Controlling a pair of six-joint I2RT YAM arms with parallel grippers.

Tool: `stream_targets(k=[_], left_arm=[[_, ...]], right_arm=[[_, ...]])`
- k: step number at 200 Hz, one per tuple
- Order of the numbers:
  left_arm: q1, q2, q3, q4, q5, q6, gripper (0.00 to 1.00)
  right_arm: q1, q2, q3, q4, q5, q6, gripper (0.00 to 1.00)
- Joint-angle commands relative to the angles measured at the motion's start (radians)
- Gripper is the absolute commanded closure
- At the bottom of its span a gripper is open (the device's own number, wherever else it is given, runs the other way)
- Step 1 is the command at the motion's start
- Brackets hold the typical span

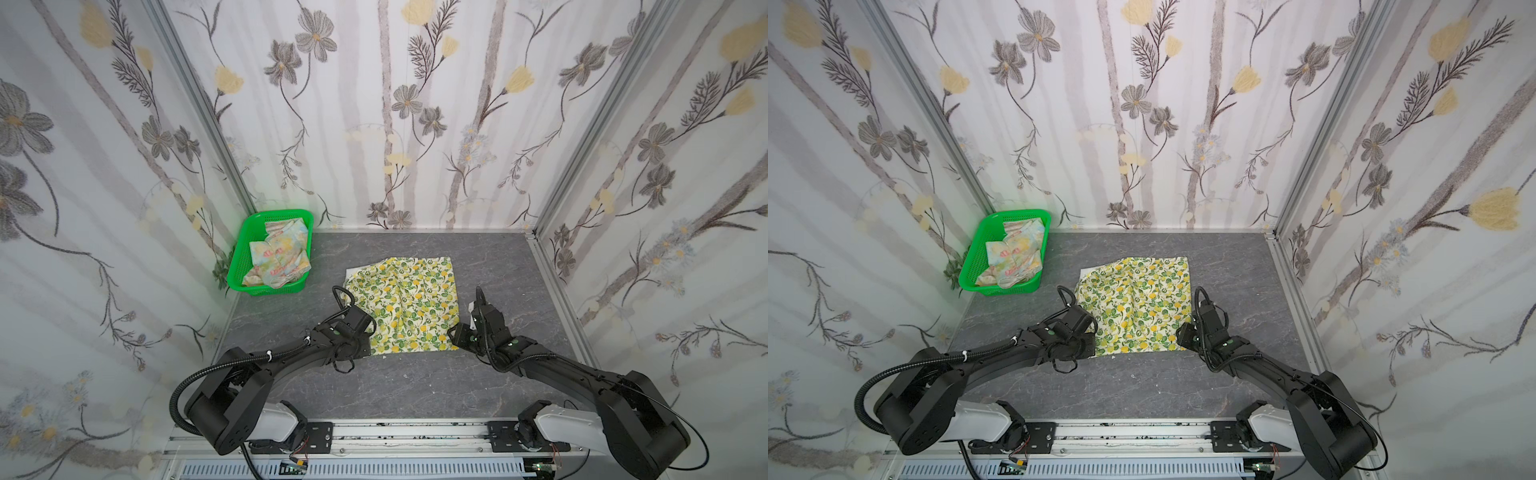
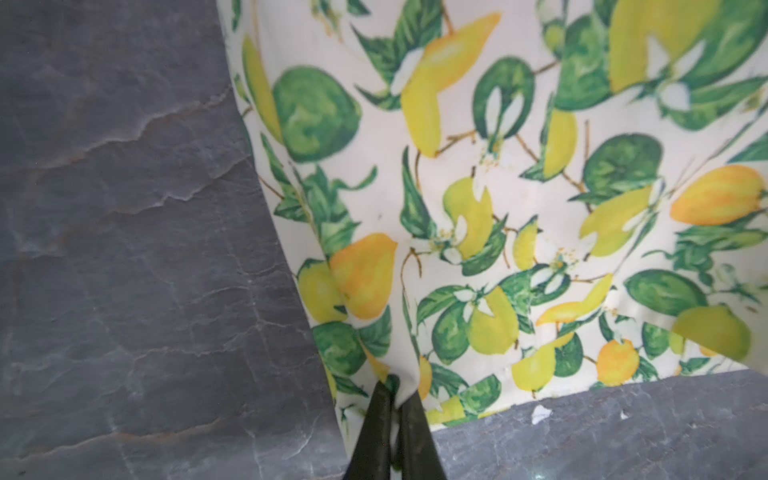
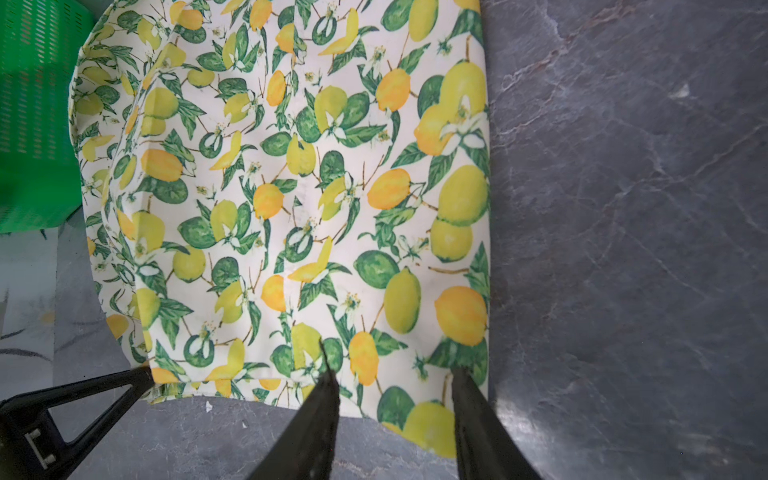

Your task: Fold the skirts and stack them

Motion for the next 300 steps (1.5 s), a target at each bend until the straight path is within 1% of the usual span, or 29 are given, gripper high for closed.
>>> stream_targets(k=[1, 30, 62, 88, 92, 115, 125, 145, 156, 166, 187, 212, 233, 253, 256, 281, 300], left_arm=[[0.0, -0.03, 0.007, -0.025, -0.021, -0.01, 1.0], [0.0, -0.063, 0.003, -0.03, -0.02, -0.021, 1.0], [0.0, -0.091, -0.011, -0.033, -0.013, -0.032, 1.0], [-0.001, -0.101, -0.018, -0.036, -0.023, -0.043, 1.0], [0.0, -0.128, -0.02, -0.036, -0.026, -0.044, 1.0], [0.002, -0.155, -0.021, -0.038, -0.038, -0.055, 1.0], [0.002, -0.165, -0.021, -0.039, -0.042, -0.058, 1.0], [0.004, -0.183, -0.023, -0.042, -0.051, -0.065, 1.0], [0.007, -0.193, -0.026, -0.044, -0.057, -0.068, 1.0], [0.01, -0.201, -0.025, -0.045, -0.066, -0.073, 1.0], [0.024, -0.236, -0.019, -0.05, -0.085, -0.089, 1.0], [0.069, -0.308, 0.017, -0.064, -0.109, -0.098, 1.0], [0.126, -0.363, 0.092, -0.07, -0.111, -0.091, 1.0], [0.154, -0.368, 0.21, -0.081, -0.121, -0.055, 1.0], [0.156, -0.364, 0.229, -0.083, -0.123, -0.048, 1.0], [0.173, -0.338, 0.387, -0.091, -0.128, -0.009, 1.0], [0.185, -0.334, 0.505, -0.092, -0.145, 0.023, 1.0]], right_arm=[[0.002, 0.002, -0.004, -0.013, 0.016, -0.006, 0.54], [0.003, 0.005, -0.02, -0.017, -0.002, 0.006, 0.54], [0.003, 0.021, -0.03, -0.023, -0.004, 0.014, 0.51], [0.008, 0.047, -0.043, -0.007, -0.026, 0.025, 0.53], [0.009, 0.049, -0.046, -0.002, -0.029, 0.027, 0.53], [0.014, 0.062, -0.057, 0.028, -0.042, 0.039, 0.57], [0.013, 0.066, -0.059, 0.035, -0.044, 0.043, 0.6], [0.013, 0.074, -0.056, 0.047, -0.043, 0.047, 0.71], [0.014, 0.077, -0.053, 0.052, -0.04, 0.05, 0.85], [0.014, 0.077, -0.05, 0.049, -0.04, 0.052, 1.0], [0.014, 0.057, -0.022, 0.013, -0.028, 0.047, 1.0], [0.011, -0.007, 0.07, -0.089, 0.009, 0.011, 1.0], [-0.006, -0.069, 0.17, -0.173, 0.029, -0.024, 1.0], [-0.038, -0.113, 0.28, -0.247, 0.018, -0.059, 1.0], [-0.041, -0.119, 0.321, -0.258, 0.018, -0.067, 1.0], [-0.059, -0.156, 0.507, -0.388, 0.05, -0.14, 1.0], [-0.067, -0.183, 0.652, -0.454, 0.034, -0.188, 1.0]])
